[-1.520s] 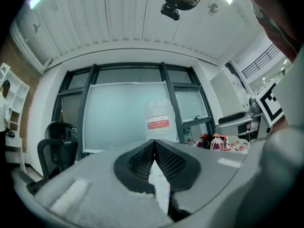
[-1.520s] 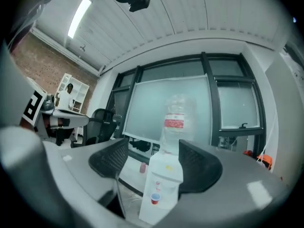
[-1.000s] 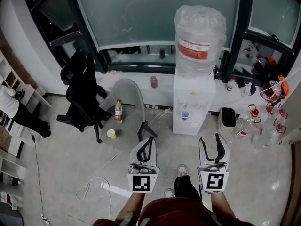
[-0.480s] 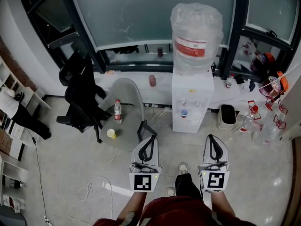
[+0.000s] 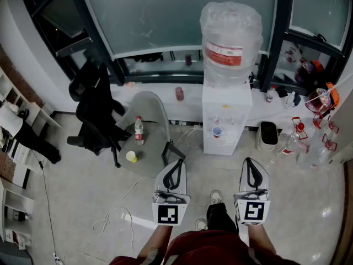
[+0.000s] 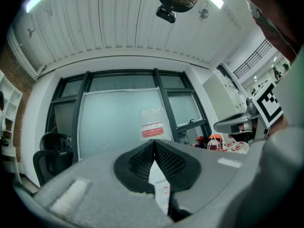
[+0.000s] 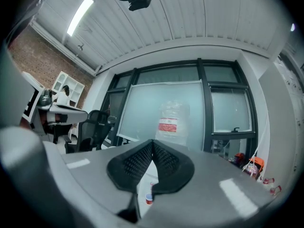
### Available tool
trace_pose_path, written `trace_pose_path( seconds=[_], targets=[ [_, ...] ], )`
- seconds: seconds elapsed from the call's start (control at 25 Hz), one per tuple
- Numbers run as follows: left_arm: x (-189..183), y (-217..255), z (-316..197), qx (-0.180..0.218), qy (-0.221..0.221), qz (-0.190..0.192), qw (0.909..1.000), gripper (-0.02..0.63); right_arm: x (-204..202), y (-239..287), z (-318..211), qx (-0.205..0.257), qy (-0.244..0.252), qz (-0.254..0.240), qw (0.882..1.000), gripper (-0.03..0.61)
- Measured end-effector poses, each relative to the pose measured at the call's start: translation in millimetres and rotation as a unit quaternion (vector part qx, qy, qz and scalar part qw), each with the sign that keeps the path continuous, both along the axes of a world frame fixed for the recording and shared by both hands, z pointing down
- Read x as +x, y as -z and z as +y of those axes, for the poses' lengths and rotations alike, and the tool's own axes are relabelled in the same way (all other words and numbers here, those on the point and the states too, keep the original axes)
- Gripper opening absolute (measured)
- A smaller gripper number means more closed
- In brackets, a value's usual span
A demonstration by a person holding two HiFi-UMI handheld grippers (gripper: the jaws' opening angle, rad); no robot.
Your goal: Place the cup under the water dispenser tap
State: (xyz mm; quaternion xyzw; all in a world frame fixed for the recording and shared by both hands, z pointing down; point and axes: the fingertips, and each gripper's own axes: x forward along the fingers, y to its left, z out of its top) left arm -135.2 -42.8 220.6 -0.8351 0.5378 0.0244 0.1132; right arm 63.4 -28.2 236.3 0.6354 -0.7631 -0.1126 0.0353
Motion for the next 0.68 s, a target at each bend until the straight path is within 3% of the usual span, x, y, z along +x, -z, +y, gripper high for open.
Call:
trace_pose_path(
  seconds=[0.68],
  targets=[
    [3, -15, -7, -0.011, -0.003, -0.002, 0.9999, 0.002, 5, -17, -10, -0.017, -0.003, -0.001, 1.0, 0.002]
  ],
)
